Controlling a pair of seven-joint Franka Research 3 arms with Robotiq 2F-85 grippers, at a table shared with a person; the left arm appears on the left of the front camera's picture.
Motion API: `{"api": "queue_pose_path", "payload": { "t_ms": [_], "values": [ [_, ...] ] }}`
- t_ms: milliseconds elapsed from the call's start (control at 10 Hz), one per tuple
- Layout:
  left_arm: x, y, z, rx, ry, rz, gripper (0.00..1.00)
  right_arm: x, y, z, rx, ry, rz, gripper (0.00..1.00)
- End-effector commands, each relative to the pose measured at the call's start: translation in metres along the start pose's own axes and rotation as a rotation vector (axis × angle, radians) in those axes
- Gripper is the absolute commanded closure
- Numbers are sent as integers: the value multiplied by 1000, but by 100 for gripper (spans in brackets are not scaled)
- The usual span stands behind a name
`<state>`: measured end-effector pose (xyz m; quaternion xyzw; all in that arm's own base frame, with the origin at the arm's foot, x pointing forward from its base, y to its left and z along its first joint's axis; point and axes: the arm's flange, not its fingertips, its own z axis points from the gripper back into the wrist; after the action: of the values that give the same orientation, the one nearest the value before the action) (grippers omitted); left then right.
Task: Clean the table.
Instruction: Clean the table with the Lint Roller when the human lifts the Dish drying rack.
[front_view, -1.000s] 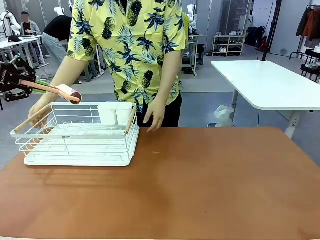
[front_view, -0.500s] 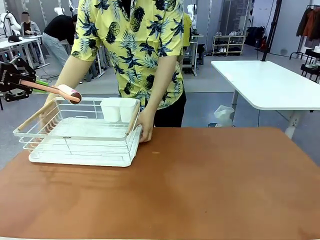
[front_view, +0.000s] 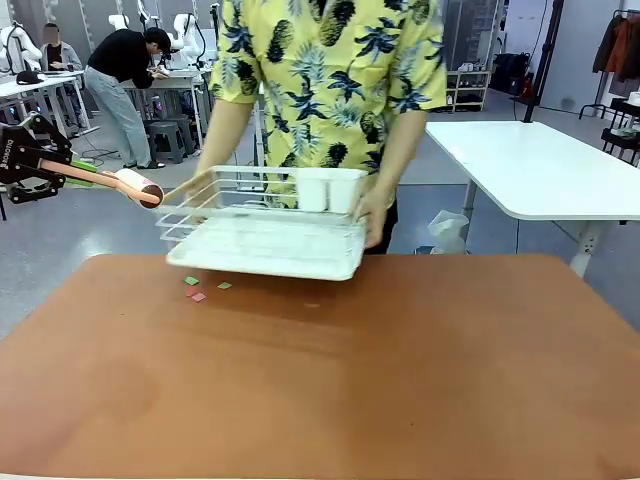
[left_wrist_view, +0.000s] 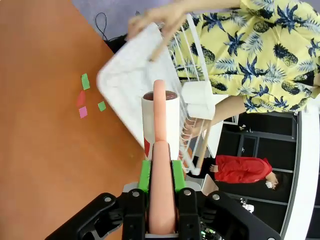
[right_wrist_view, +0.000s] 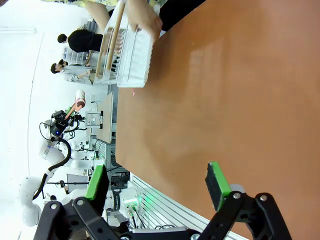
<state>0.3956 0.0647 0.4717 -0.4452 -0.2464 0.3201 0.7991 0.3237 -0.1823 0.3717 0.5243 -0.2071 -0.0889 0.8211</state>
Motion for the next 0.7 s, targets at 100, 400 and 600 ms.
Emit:
{"api": "queue_pose_path", "payload": {
  "t_ms": [100,400,600],
  "values": [
    [0,-4,3,10,-18,0,100,-1,3,1,10,-4,-1,0],
    [0,-4,3,10,-18,0,100,-1,3,1,10,-4,-1,0],
    [0,-4,3,10,-18,0,100,-1,3,1,10,-4,-1,0]
  ]
}}
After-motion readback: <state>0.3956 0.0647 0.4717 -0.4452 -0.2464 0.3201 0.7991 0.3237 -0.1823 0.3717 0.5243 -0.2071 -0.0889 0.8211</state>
